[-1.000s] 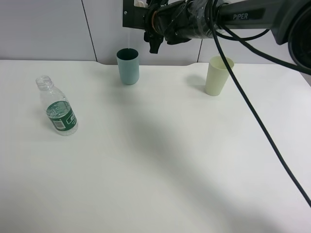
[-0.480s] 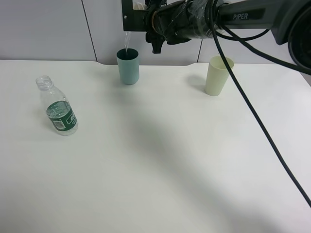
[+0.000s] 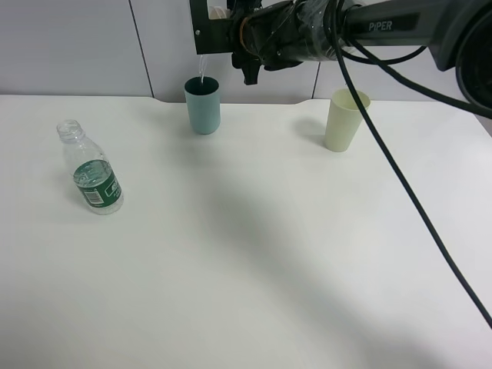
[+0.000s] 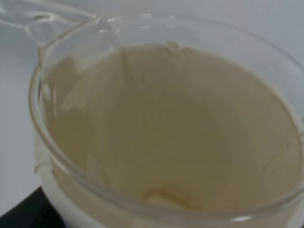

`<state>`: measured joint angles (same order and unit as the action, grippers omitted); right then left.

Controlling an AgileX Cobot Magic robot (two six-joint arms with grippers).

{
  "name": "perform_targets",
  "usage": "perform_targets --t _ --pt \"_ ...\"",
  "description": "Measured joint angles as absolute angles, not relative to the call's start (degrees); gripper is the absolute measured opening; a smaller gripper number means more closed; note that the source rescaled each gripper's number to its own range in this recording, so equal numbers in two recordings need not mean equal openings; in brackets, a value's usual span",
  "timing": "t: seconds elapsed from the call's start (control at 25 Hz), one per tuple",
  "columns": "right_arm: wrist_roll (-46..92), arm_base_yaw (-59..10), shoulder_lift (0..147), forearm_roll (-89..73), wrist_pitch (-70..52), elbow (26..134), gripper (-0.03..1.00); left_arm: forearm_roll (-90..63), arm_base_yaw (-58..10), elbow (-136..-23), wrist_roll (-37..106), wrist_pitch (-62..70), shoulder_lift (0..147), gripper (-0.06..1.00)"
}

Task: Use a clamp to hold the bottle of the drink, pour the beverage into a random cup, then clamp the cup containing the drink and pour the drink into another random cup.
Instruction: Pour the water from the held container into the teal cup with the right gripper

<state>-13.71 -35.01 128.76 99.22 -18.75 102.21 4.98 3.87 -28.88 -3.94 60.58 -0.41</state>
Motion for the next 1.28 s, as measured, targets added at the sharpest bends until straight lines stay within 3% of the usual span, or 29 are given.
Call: perform_targets --t 1.28 --pt "1.8 -35.2 128.8 99.3 -17.6 102.2 0.03 5.0 3.9 -28.9 -3.9 60.6 -0.4 1.0"
